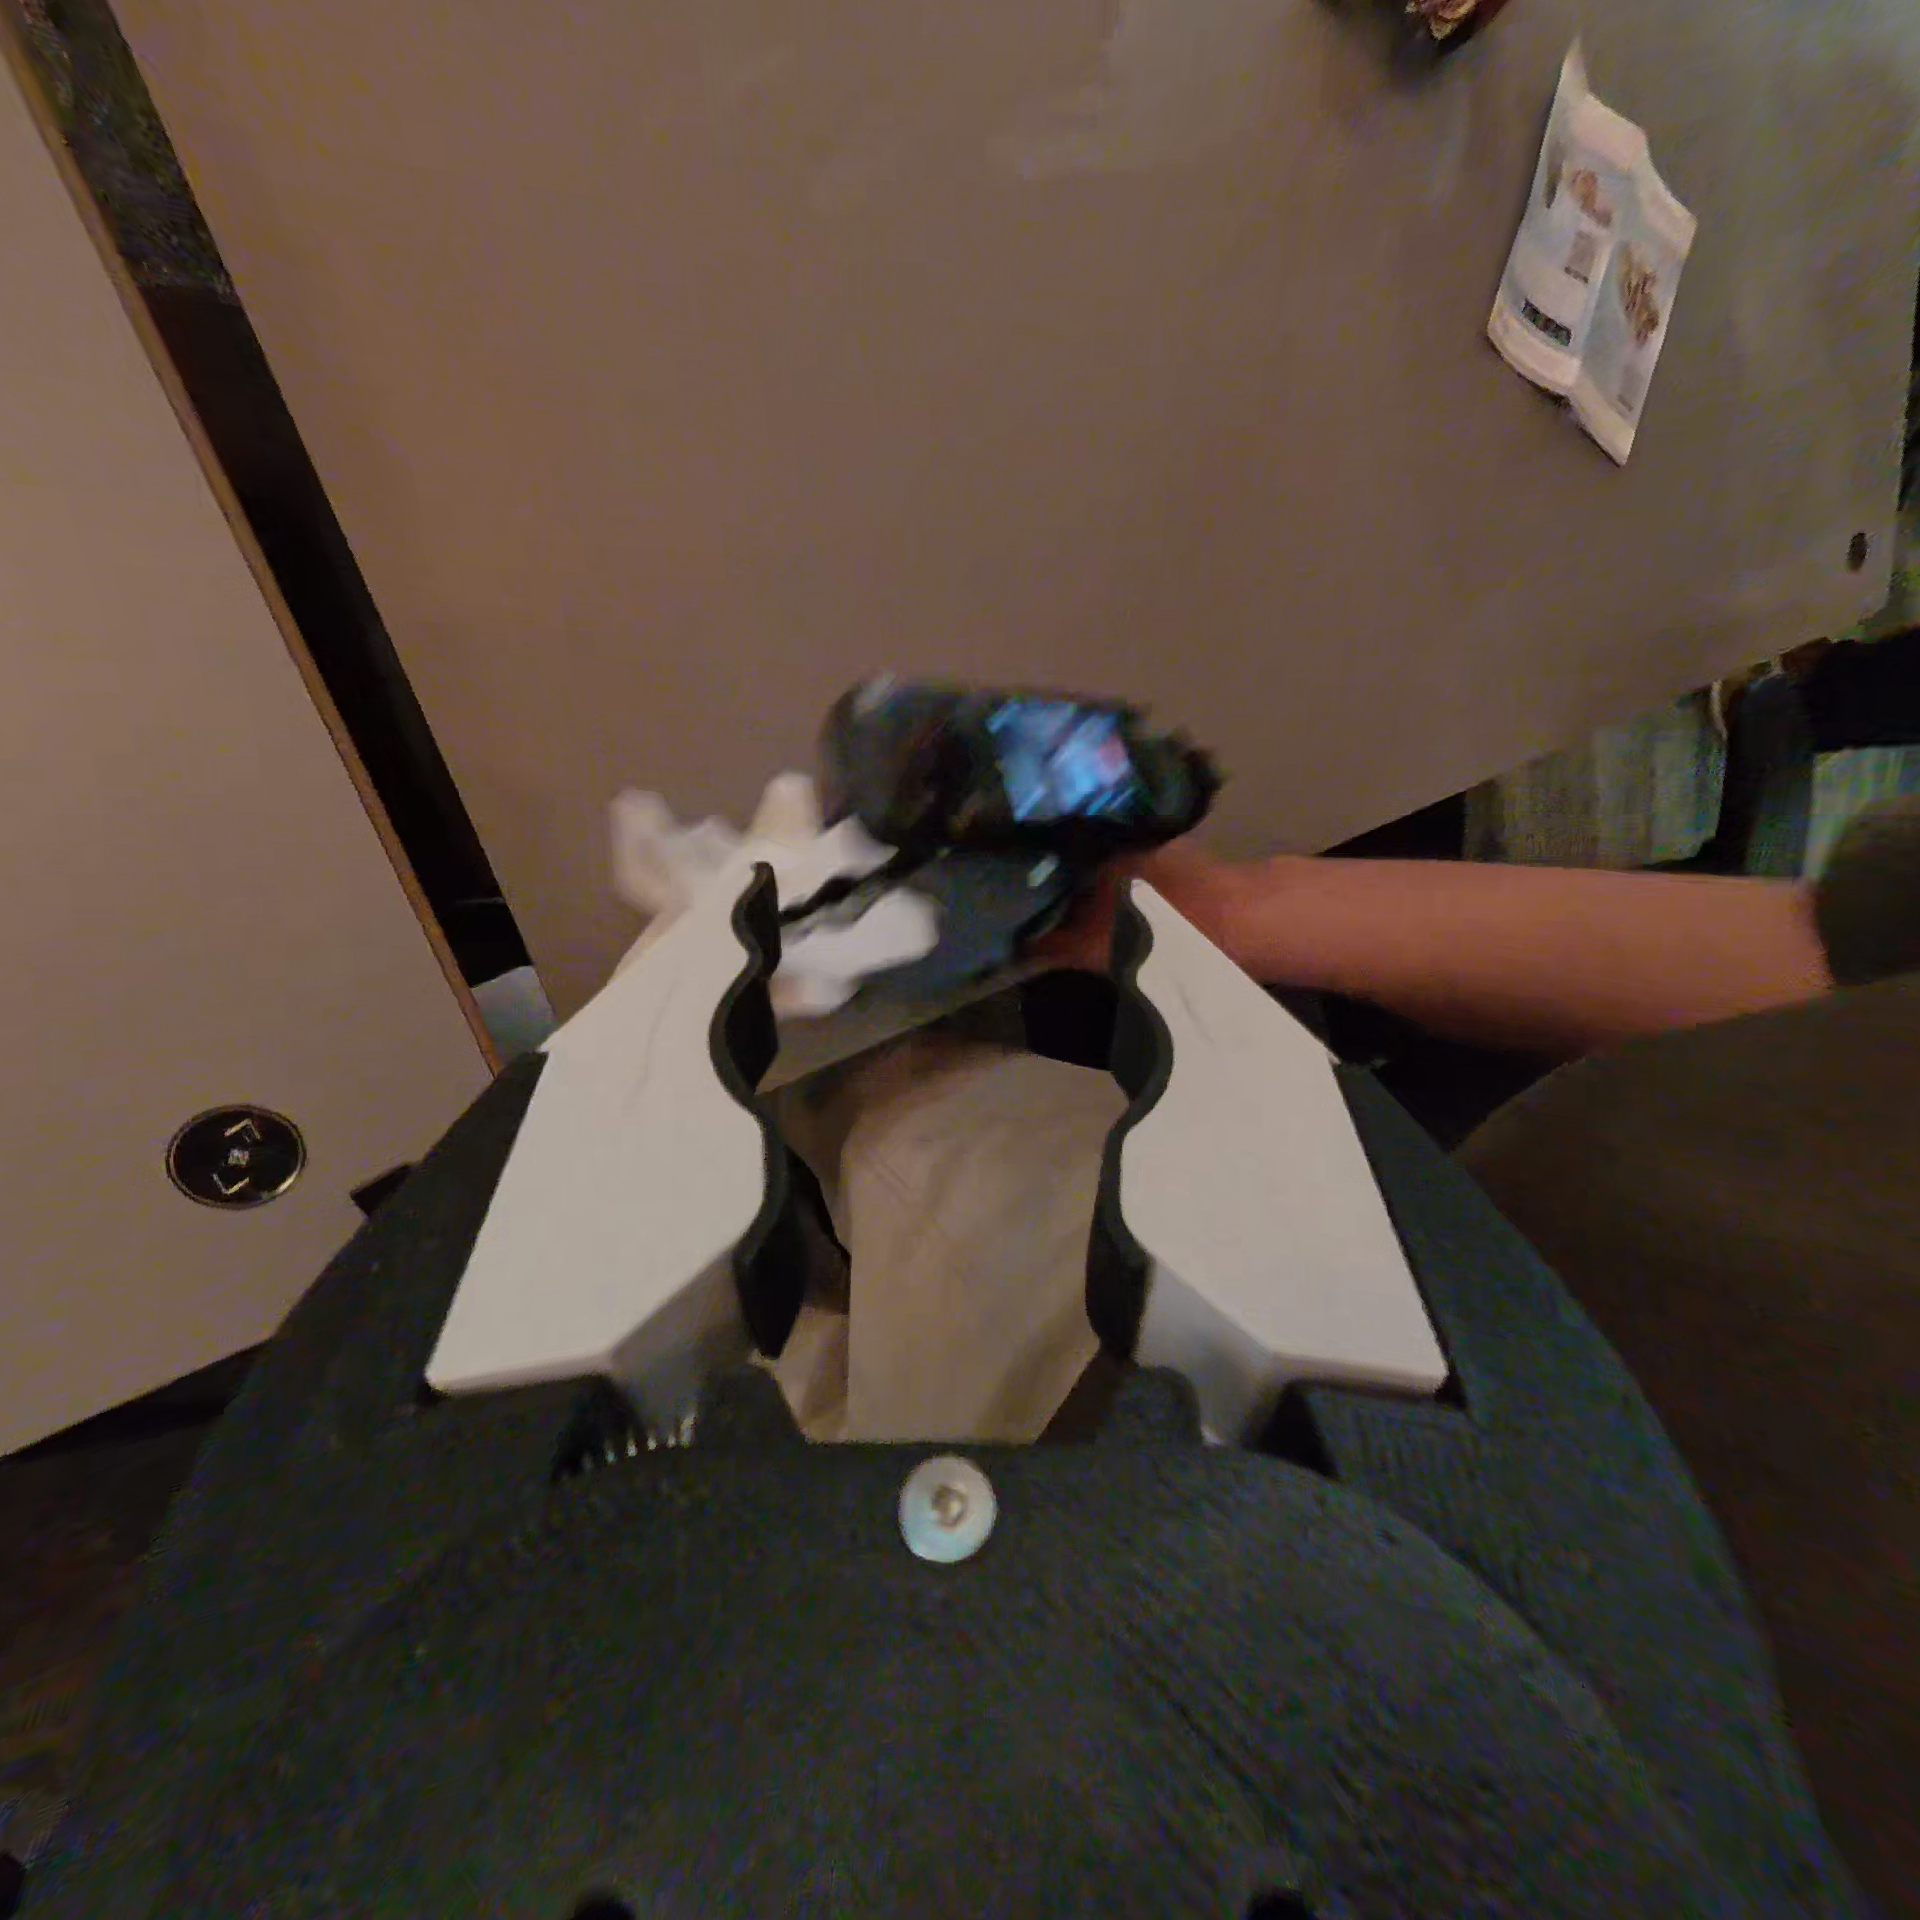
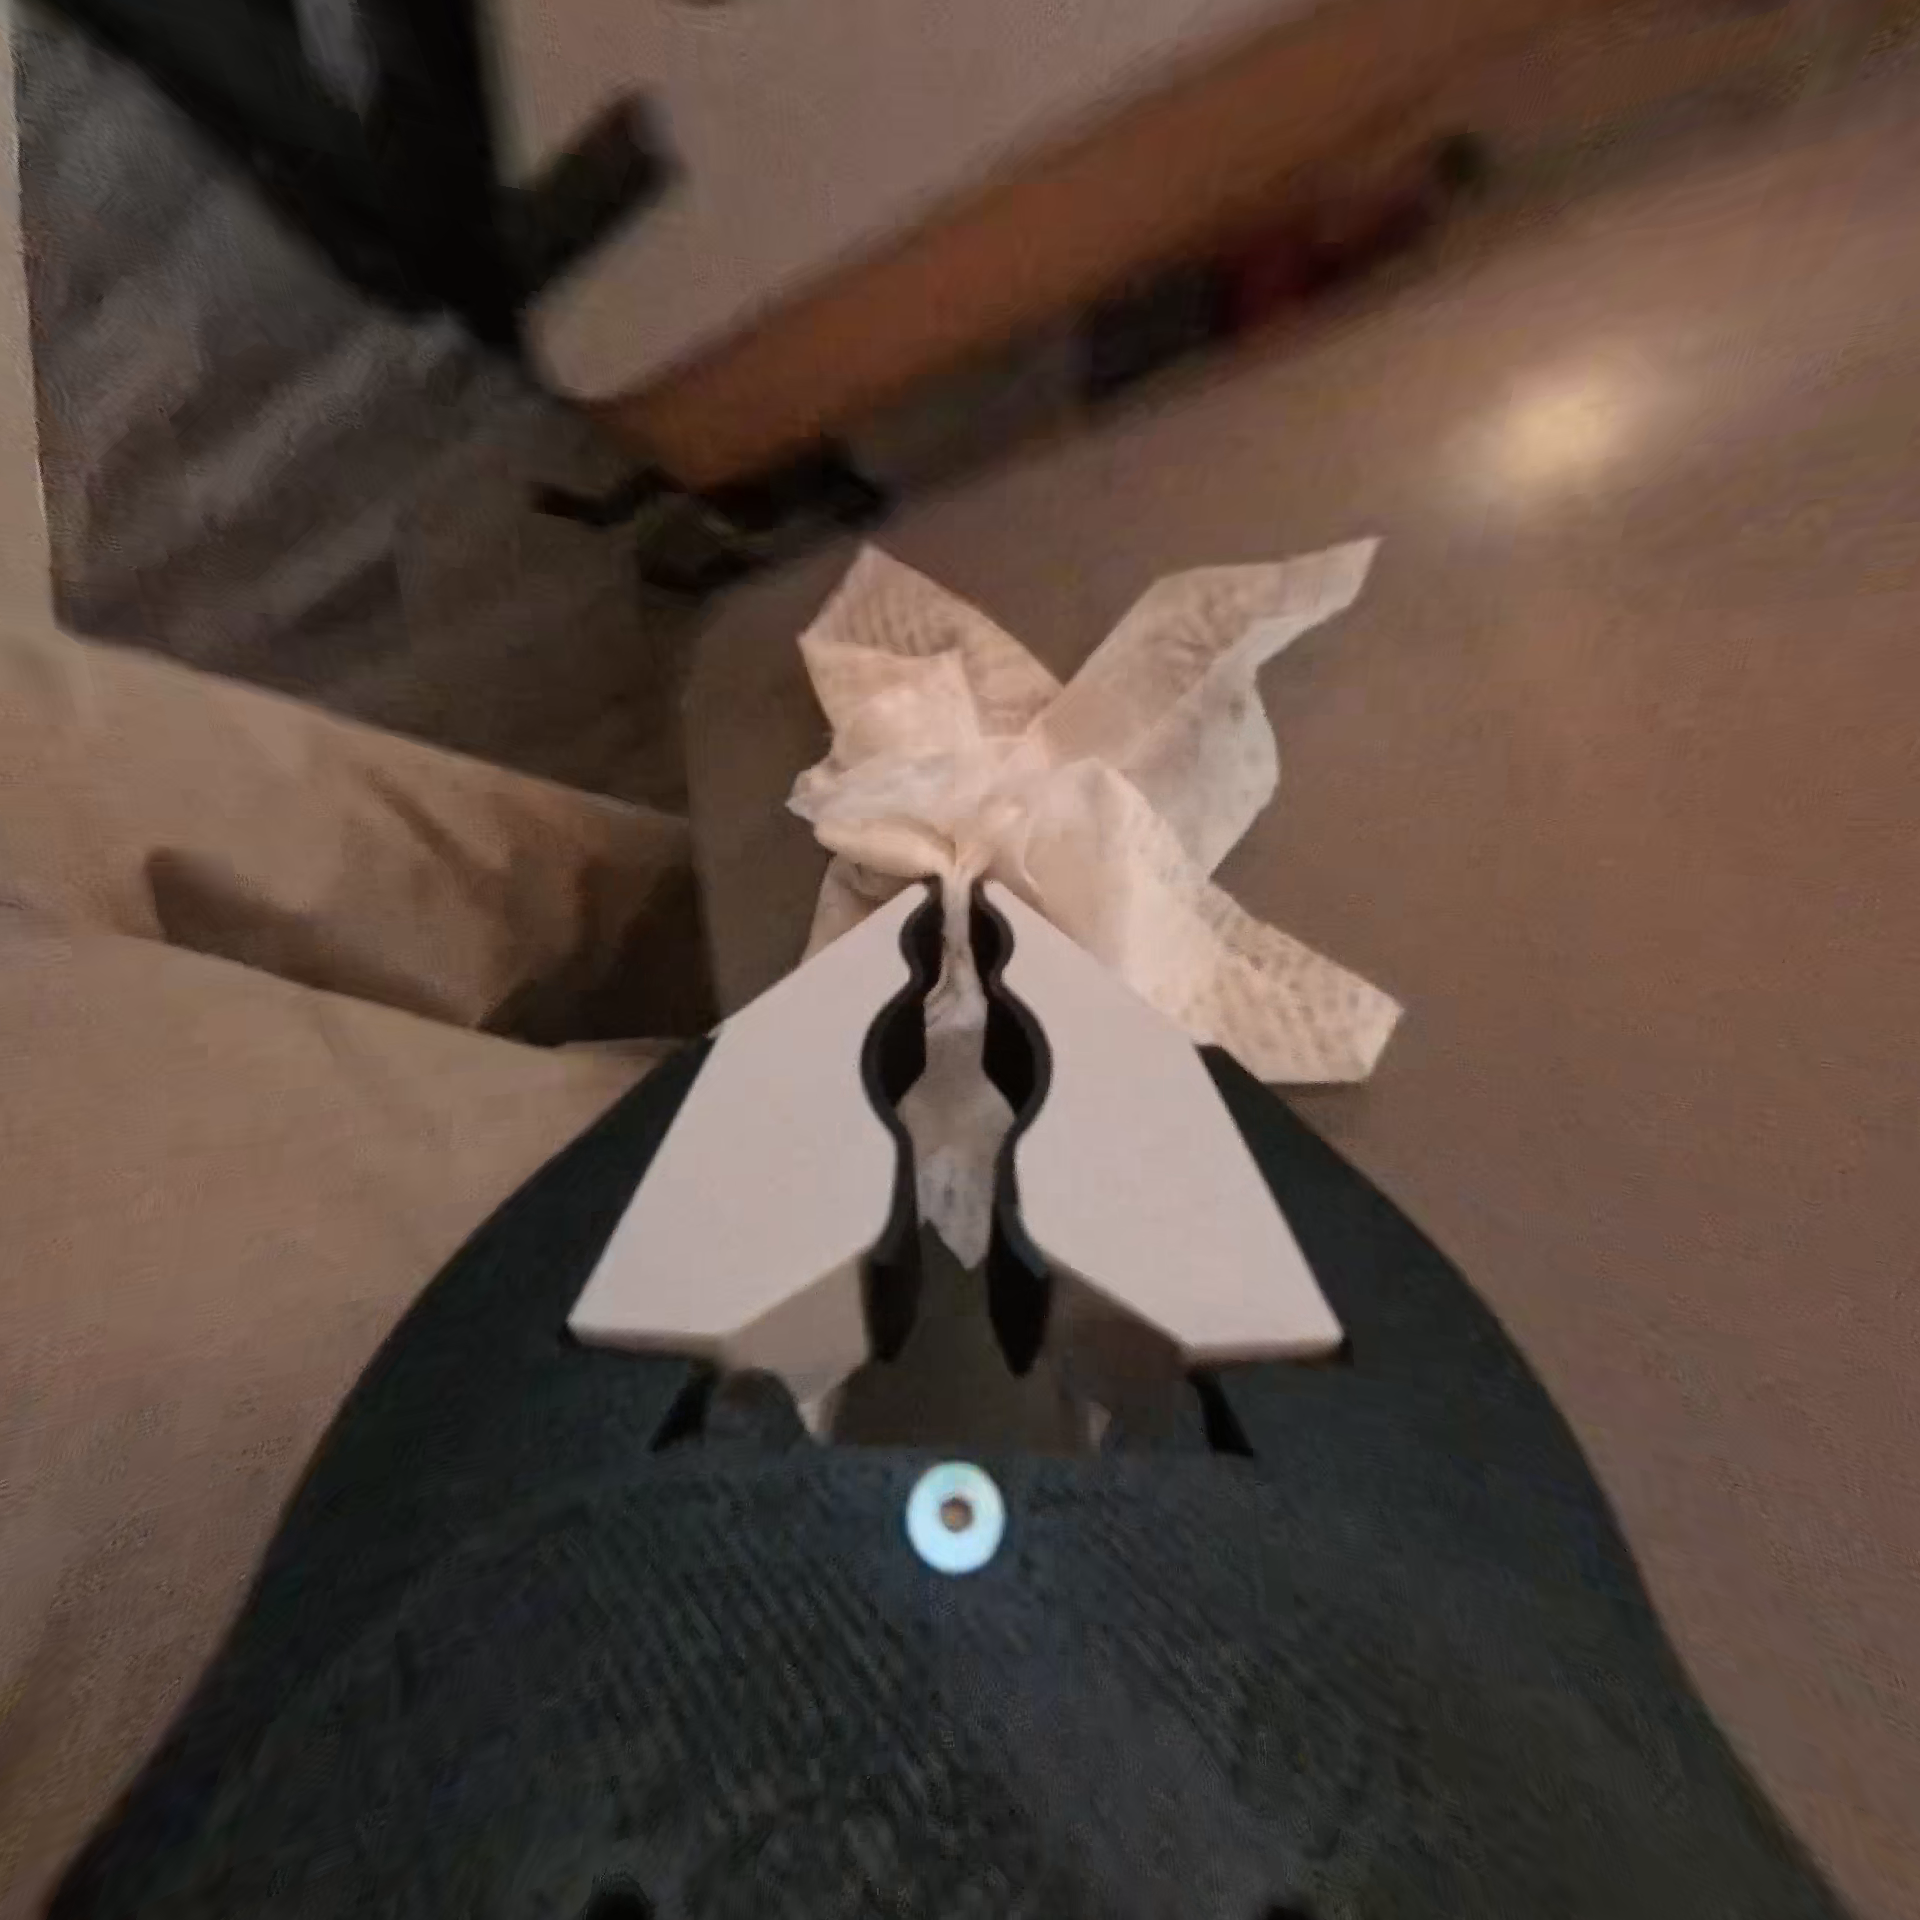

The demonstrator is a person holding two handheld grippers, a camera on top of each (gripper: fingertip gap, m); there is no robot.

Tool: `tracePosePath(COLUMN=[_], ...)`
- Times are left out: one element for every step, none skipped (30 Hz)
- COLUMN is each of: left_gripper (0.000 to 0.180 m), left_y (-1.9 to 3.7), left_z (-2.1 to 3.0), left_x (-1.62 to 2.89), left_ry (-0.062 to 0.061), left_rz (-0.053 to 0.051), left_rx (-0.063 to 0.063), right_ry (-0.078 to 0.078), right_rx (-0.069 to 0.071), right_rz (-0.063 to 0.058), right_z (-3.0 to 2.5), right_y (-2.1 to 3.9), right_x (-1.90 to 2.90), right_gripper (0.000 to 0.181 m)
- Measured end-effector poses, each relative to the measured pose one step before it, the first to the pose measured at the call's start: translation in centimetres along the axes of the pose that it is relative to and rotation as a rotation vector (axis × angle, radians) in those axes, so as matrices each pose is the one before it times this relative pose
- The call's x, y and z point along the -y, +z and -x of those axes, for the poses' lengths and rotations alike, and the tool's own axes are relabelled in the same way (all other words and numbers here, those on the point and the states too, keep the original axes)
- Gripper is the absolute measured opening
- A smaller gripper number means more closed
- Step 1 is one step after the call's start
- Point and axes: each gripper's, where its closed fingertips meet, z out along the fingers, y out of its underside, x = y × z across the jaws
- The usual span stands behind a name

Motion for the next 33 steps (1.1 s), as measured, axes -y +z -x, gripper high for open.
tracePosePath(left_gripper=[0.059,0.059,0.059,0.059,0.059,0.059,0.059,0.059,0.059,0.058,0.059,0.058,0.058,0.059,0.059,0.059,0.058,0.058,0.058,0.058,0.058,0.058,0.058,0.058,0.058,0.058,0.058,0.058,0.058,0.058,0.058,0.058,0.058], left_y=[0.167,0.225,0.229,0.216,0.167,0.149,0.136,0.143,0.167,0.175,0.168,0.152,0.148,0.163,0.163,0.145,0.139,0.138,0.105,0.054,-0.003,-0.046,-0.017,0.034,0.086,0.116,0.121,0.103,0.08,0.044,0.015,0.0,0.04], left_z=[-0.137,-0.205,-0.269,-0.309,-0.302,-0.291,-0.31,-0.282,-0.251,-0.228,-0.19,-0.15,-0.124,-0.129,-0.175,-0.242,-0.25,-0.27,-0.271,-0.257,-0.222,-0.163,-0.083,-0.02,0.065,0.088,0.018,-0.031,-0.099,-0.135,-0.115,-0.072,-0.055], left_x=[0.148,0.046,0.007,0.015,0.057,0.096,0.128,0.144,0.12,0.101,0.11,0.119,0.156,0.139,0.138,0.127,0.115,0.088,0.046,0.042,0.03,-0.025,-0.11,-0.23,-0.311,-0.305,-0.206,-0.106,0.034,0.154,0.251,0.275,0.222], left_ry=[0.0047,0.0015,0.0027,0.0069,0.0123,0.0145,0.0129,0.0091,0.0045,0.0017,0.0013,0.0025,0.0033,0.0019,0.0008,0.0015,0.0038,0.0072,0.0107,0.0137,0.0151,0.014,0.0124,0.0101,0.0052,-0.0008,-0.0055,-0.0071,-0.0058,-0.0017,0.0034,0.0059,0.0044], left_rz=[0.0012,0.006,0.0081,0.0076,0.0052,0.0026,0.0005,-0.0011,-0.0008,0.0009,0.0009,-0.0006,-0.0014,0.0,0.0015,0.0025,0.0037,0.0058,0.0085,0.0081,0.0051,0.0033,0.0039,0.0069,0.0101,0.0097,0.0063,0.0037,0.0007,-0.0031,-0.0069,-0.008,-0.0062], left_rx=[-0.0043,-0.0094,-0.0116,-0.0097,-0.0053,-0.0028,-0.0039,-0.0049,-0.0056,-0.0067,-0.0053,-0.0028,-0.0009,-0.0008,-0.0033,-0.0055,-0.0057,-0.0045,-0.0034,-0.0007,0.0023,0.0034,0.0032,0.0023,0.0022,-0.001,-0.0059,-0.0088,-0.0095,-0.0069,-0.0007,0.0039,0.0046], right_ry=[0.1192,0.1107,0.1161,0.1282,0.1362,0.1324,0.1263,0.1262,0.1253,0.1027,0.0455,-0.0281,-0.0763,-0.0917,-0.0948,-0.1102,-0.1395,-0.1431,-0.1017,-0.03,0.0452,0.0919,0.1061,0.115,0.1245,0.1364,0.1559,0.1599,0.1346,0.0951,0.0511,0.0,-0.0446], right_rx=[-0.0496,-0.0723,-0.0945,-0.1274,-0.1586,-0.1654,-0.1519,-0.1215,-0.0753,-0.0327,0.0063,0.0418,0.0849,0.1197,0.142,0.1549,0.1328,0.0675,0.0087,-0.0013,-0.0035,-0.0415,-0.0805,-0.1089,-0.1275,-0.1381,-0.1466,-0.1543,-0.1718,-0.165,-0.0927,-0.0055,0.0284], right_rz=[-0.0437,-0.0505,-0.0536,-0.0545,-0.0481,-0.0333,-0.0198,-0.0153,-0.0156,-0.0181,-0.0162,-0.0051,0.007,0.0212,0.0398,0.0645,0.0799,0.0587,0.0189,-0.0026,-0.0215,-0.0483,-0.0646,-0.0674,-0.0637,-0.0601,-0.0546,-0.0402,-0.0123,0.0241,0.0373,0.0016,-0.026], right_z=[-2.577,-3.123,-3.793,-4.716,-5.629,-6.057,-5.904,-5.093,-3.559,-1.597,0.544,2.476,4.153,5.389,6.025,6.127,5.232,3.376,1.367,-0.043,-1.102,-2.423,-3.736,-5.037,-6.089,-6.842,-7.251,-7.205,-6.869,-5.855,-3.623,-0.976,0.783], right_y=[-2.755,-3.136,-3.399,-3.561,-3.443,-2.889,-2.124,-1.353,-0.75,-0.413,-0.186,0.001,0.257,0.695,1.252,1.825,2.062,1.696,0.857,0.021,-0.743,-1.631,-2.33,-2.813,-2.94,-2.773,-2.4,-1.938,-1.54,-1.04,-0.559,-0.622,-0.803], right_x=[-2.011,-2.089,-2.01,-1.749,-1.488,-1.368,-1.255,-1.051,-0.779,-0.492,-0.472,-0.675,-0.768,-0.82,-0.793,-0.895,-0.852,-0.314,0.153,-0.002,-0.425,-0.668,-0.594,-0.379,-0.057,0.247,0.489,0.609,0.417,-0.076,-0.273,0.108,0.368], right_gripper=[0.002,0.002,0.002,0.003,0.003,0.003,0.002,0.003,0.002,0.003,0.003,0.003,0.003,0.003,0.003,0.003,0.003,0.003,0.003,0.003,0.003,0.003,0.003,0.003,0.003,0.003,0.003,0.003,0.003,0.003,0.002,0.002,0.002])
